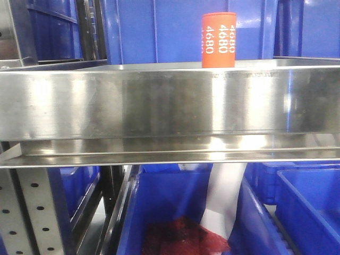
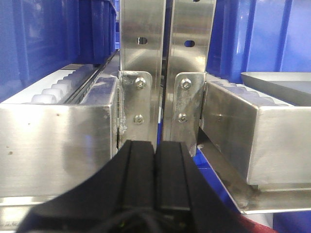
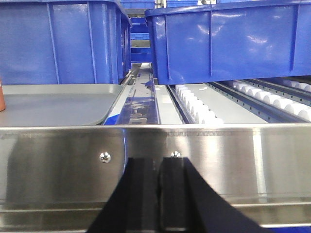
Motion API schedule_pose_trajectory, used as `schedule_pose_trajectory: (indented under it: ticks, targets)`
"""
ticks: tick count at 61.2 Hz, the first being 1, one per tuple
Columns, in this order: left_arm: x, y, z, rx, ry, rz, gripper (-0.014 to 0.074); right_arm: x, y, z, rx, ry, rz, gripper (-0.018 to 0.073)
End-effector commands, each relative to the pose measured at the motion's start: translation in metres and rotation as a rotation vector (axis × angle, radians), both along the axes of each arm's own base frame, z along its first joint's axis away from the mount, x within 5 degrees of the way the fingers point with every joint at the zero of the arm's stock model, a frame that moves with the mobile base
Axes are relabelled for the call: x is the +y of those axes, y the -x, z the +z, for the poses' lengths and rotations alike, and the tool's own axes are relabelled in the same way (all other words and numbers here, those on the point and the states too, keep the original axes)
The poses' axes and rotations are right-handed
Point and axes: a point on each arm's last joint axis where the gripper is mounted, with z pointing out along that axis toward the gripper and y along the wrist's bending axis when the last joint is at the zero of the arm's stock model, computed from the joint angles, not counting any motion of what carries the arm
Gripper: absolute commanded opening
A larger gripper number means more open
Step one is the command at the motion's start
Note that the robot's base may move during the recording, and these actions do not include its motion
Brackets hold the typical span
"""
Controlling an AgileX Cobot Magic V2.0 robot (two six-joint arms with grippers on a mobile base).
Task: Grab orange capacitor from left shelf to right conveyor
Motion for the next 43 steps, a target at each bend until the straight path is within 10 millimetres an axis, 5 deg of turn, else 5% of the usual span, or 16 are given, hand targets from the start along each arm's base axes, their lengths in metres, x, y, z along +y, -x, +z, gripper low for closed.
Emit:
schedule_pose_trajectory:
  ticks: [1,43]
  targets:
    - [0.0005,0.0016,0.0104,-0.105,0.020,0.001,-0.0127,0.0002,0.0022,0.0109,-0.109,0.013,0.001,0.0058]
    - [0.0005,0.0016,0.0104,-0.105,0.020,0.001,-0.0127,0.0002,0.0022,0.0110,-0.110,0.013,0.001,0.0058]
